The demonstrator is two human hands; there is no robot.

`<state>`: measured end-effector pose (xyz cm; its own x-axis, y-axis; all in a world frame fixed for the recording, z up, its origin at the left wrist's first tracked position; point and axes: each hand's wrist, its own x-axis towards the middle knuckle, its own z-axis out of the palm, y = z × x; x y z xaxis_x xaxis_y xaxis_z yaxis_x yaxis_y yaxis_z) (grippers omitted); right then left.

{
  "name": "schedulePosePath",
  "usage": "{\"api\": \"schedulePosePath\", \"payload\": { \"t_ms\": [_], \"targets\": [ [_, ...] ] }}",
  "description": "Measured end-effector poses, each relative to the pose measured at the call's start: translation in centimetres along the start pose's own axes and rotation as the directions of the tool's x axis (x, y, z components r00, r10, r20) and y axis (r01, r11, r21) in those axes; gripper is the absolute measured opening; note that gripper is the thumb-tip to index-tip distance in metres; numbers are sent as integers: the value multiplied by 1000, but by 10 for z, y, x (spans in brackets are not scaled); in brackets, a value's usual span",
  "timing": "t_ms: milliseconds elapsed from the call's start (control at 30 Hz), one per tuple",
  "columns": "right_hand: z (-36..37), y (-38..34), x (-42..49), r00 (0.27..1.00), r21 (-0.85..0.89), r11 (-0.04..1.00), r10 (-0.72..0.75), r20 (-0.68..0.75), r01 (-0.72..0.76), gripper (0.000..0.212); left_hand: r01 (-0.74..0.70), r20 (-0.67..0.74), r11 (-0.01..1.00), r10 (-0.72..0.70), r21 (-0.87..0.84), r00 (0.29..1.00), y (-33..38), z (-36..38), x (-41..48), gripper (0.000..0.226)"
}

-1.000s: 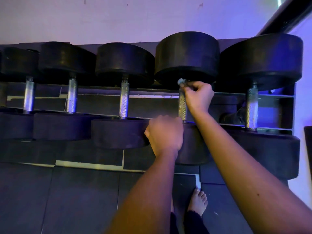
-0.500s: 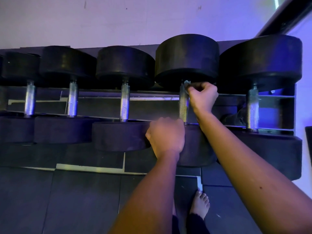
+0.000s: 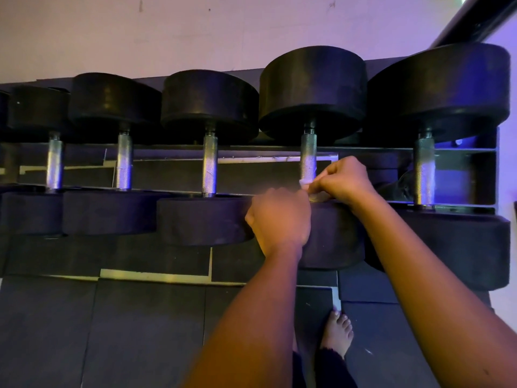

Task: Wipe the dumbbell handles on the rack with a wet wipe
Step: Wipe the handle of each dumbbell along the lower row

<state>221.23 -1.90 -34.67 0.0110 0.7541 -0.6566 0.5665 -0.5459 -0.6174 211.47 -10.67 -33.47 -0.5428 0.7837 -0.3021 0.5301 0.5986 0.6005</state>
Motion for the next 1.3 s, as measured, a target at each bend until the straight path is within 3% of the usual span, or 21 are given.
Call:
{"api": "schedulePosePath", "payload": {
  "t_ms": [133, 333, 467, 600, 733, 767, 933, 1133, 1200, 1300],
  "targets": [
    [-1, -7, -2, 998, -6, 999, 33, 50, -32, 25, -3, -10, 1000, 3, 3, 1000, -2, 1, 1, 28],
    [2, -1, 4, 997, -121, 993, -5, -73, -4, 16, 0, -11, 1000, 0, 5, 1000, -2, 0, 1, 24],
    [2, 10, 9, 961, 160, 987, 70, -267, -27, 19, 14, -10, 1000, -14, 0, 1000, 0, 1, 1, 34],
    [0, 5, 17, 937, 482, 873, 101, -334, 77, 17, 20, -2, 1000, -20, -10, 1000, 0, 0, 0, 28],
    [-4, -13, 37, 924, 449, 882, 46, -381, 141, 5, 16, -10, 1000, -17, -9, 1000, 1, -1, -1, 24],
    [-3, -16, 40, 931, 415, 898, 14, -364, 149, 11, 14, -11, 1000, -14, -6, 1000, 2, -1, -1, 24],
    [3, -13, 33, 951, 125, 983, -93, -296, 135, 12, 16, -16, 1000, -16, -2, 1000, 3, -1, -1, 33],
    [0, 13, 11, 998, -24, 999, -49, -47, 48, 11, 23, -11, 1000, -23, -1, 1000, 2, -1, -1, 27],
    [-4, 8, 10, 998, 20, 999, -39, -55, 41, 13, 19, -17, 1000, -19, -4, 1000, 2, -1, 0, 26],
    [-11, 0, 19, 981, 284, 957, 3, -196, 54, 20, 16, -5, 1000, -16, -4, 1000, 2, -1, 0, 24]
  ]
}}
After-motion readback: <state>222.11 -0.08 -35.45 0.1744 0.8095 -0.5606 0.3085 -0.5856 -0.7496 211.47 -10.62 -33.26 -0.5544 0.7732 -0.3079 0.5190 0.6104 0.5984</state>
